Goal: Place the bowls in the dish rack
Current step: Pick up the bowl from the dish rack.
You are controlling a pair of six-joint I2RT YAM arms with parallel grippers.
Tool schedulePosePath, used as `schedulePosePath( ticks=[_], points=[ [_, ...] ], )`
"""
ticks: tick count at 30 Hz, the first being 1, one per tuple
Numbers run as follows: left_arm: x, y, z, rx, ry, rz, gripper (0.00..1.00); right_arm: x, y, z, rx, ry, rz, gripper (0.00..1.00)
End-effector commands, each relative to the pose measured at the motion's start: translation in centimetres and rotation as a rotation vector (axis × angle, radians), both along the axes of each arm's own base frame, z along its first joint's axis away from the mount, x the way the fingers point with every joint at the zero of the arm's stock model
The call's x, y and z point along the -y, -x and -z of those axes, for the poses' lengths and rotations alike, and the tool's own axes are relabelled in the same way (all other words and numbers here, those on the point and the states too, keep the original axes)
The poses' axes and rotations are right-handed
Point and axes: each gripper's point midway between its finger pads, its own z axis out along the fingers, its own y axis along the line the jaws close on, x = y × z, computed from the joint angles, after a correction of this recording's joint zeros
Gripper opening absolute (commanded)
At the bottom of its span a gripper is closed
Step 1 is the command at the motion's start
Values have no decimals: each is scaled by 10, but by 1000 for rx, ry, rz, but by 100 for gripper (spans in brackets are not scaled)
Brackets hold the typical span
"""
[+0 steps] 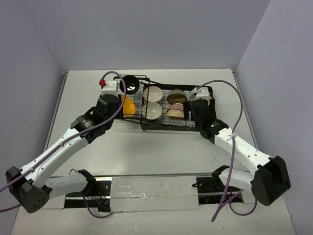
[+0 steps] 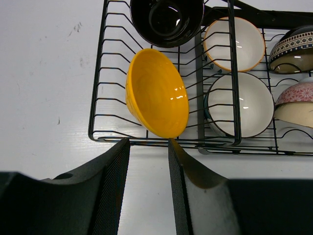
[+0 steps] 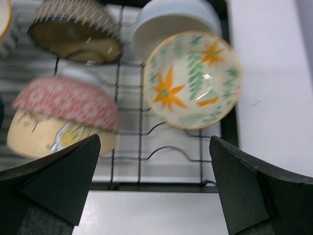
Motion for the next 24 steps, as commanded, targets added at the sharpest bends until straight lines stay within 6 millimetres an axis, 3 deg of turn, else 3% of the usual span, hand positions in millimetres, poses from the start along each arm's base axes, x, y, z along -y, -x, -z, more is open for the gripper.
schedulePosePath(
  ticks=[1, 6, 13, 21, 24],
  points=[
    [8, -2, -12, 34, 31, 26, 42, 35, -13, -53, 194, -88, 182, 100],
    [7, -3, -13, 36, 30, 24, 42, 49, -35, -70, 198, -133, 243, 100],
    [7, -2, -13, 39, 29, 25, 42, 56, -61, -56, 116, -127, 282, 100],
    [8, -1, -12, 35, 32, 33, 43, 116, -63, -42, 84, -203, 416, 97],
    [10, -1, -11, 31, 32, 39, 42, 126, -65, -37, 62, -202, 417, 94]
  ],
)
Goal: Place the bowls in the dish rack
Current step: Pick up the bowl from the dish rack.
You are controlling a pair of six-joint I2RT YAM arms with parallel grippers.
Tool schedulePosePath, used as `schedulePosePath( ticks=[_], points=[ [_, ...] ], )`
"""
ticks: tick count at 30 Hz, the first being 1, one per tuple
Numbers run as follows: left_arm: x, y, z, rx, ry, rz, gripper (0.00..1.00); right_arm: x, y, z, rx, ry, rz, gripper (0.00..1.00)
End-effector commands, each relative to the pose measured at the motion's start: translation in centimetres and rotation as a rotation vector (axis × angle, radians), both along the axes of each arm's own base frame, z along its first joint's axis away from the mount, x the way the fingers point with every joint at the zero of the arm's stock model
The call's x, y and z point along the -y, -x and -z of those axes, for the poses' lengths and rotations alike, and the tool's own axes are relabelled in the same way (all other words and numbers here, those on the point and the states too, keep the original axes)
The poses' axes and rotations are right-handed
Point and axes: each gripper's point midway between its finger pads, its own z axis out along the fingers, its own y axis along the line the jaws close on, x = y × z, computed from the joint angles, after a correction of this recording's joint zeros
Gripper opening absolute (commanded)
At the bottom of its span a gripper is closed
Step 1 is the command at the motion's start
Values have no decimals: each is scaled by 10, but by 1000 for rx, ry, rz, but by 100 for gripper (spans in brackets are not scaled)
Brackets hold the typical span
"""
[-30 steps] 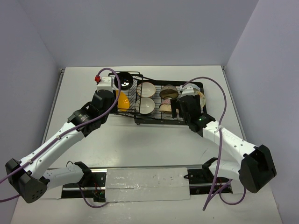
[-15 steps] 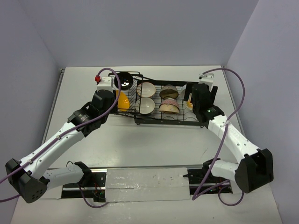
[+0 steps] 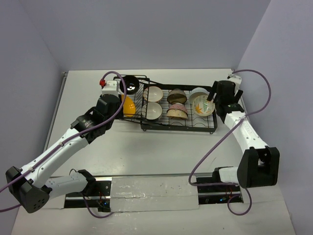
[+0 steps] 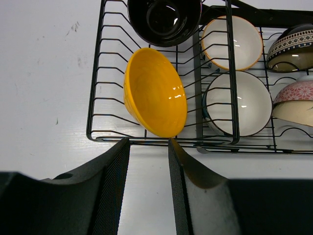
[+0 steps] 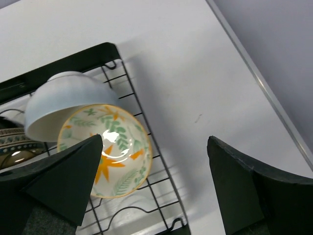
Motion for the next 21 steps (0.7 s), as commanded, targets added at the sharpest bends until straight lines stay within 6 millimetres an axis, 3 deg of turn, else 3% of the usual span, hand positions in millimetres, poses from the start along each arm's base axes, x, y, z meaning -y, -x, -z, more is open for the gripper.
schedulePosePath(
  ticks=[1, 3, 4, 8, 21],
  points=[
    [8, -2, -12, 34, 27, 30, 42, 11, -10, -7, 14, -34, 2, 93],
    [8, -3, -11, 32, 25, 29, 42, 11, -14, -6, 3, -40, -17, 88],
    [8, -2, -11, 32, 25, 29, 43, 21, -16, 1, -16, -49, 4, 85],
    [7, -3, -9, 31, 18, 24, 43, 22, -28, 11, -46, -100, -35, 64],
    [7, -6, -5, 22, 4, 14, 43, 6, -44, 49, -149, -180, -153, 62]
  ],
)
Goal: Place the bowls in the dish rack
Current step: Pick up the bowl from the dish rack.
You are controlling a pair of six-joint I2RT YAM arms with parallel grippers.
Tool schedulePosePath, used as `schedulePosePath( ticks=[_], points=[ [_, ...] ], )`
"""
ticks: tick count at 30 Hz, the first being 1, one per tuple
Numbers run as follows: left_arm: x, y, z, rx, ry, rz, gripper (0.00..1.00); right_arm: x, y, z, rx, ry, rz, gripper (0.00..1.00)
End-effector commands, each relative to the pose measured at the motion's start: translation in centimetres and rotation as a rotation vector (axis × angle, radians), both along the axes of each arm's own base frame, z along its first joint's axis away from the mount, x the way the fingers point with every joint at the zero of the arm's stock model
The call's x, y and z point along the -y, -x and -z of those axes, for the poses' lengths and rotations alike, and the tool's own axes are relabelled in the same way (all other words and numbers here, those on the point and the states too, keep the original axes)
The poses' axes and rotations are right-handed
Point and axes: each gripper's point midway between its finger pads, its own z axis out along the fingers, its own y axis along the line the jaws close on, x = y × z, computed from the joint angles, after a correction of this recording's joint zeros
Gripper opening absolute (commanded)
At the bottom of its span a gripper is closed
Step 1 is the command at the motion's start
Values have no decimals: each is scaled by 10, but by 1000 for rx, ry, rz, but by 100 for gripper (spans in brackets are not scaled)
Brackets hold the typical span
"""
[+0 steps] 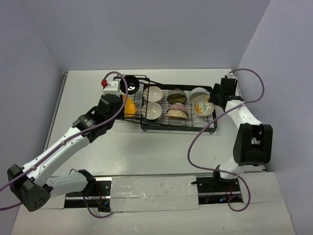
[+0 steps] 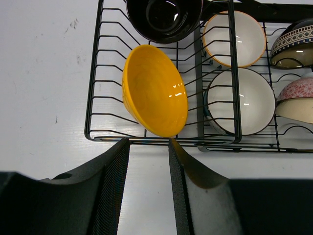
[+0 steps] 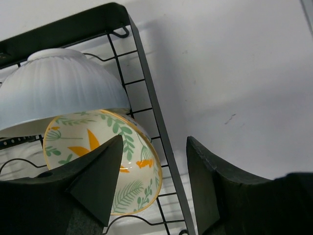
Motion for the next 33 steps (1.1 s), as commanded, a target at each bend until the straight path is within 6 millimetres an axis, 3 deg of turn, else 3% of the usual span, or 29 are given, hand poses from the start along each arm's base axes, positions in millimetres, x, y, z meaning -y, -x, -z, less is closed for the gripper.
schedulePosePath(
  ticks=[1, 4, 10, 15, 22, 33],
  points=[
    [5, -4, -9, 33, 15, 11, 43, -1, -13, -12, 31, -17, -28, 62],
    [4, -5, -9, 33, 12, 10, 43, -1, -14, -6, 16, -25, -34, 60],
    [6, -5, -9, 33, 15, 14, 43, -5, -15, 3, -2, -56, -49, 47],
    [6, -4, -10, 33, 17, 18, 43, -6, -16, 6, -6, -63, -56, 41],
    [6, -3, -11, 35, 23, 22, 44, -7, -14, 2, -2, -62, -65, 24],
    [6, -3, -11, 35, 25, 24, 44, -8, -8, -14, 22, -50, -82, 18]
  ],
)
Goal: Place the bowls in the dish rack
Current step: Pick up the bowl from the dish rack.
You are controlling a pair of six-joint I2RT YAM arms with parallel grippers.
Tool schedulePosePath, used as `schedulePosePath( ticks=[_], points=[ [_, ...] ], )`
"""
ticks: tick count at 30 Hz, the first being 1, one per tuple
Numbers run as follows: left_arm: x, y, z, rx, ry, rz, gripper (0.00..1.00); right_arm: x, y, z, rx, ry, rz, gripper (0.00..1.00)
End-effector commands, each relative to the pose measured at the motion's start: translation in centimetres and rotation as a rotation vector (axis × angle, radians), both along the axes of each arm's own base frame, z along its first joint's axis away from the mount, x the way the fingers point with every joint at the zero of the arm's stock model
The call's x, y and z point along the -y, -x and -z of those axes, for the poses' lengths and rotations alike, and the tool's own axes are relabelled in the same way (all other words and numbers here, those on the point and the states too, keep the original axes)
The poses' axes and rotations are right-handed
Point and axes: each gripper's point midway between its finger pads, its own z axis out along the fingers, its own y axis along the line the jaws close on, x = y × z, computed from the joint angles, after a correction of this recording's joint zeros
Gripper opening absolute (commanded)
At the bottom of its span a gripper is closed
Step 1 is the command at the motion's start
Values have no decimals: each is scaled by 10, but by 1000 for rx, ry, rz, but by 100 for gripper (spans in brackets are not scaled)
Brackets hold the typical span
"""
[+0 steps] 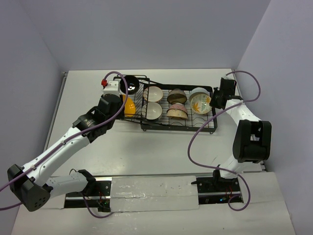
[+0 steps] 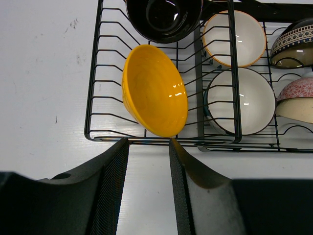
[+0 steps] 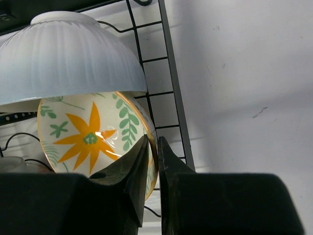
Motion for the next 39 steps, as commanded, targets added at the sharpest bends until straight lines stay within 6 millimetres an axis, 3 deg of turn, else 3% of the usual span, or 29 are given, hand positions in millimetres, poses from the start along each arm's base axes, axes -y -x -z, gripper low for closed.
schedulePosePath(
  ticks=[1, 8, 14, 26, 39],
  points=[
    [6, -3, -12, 39, 30, 23, 44, 11, -12, -39, 99, 42, 22, 18],
    [6, -3, -12, 39, 29, 23, 44, 11, -10, -40, 100, 45, 18, 13],
    [7, -2, -12, 36, 30, 27, 43, 5, -8, -36, 90, 24, -9, 0],
    [8, -3, -11, 32, 31, 31, 43, -4, -4, -35, 89, 0, -68, 0],
    [9, -3, -8, 25, 27, 31, 43, -14, 14, -61, 130, 12, -97, 0]
  ],
)
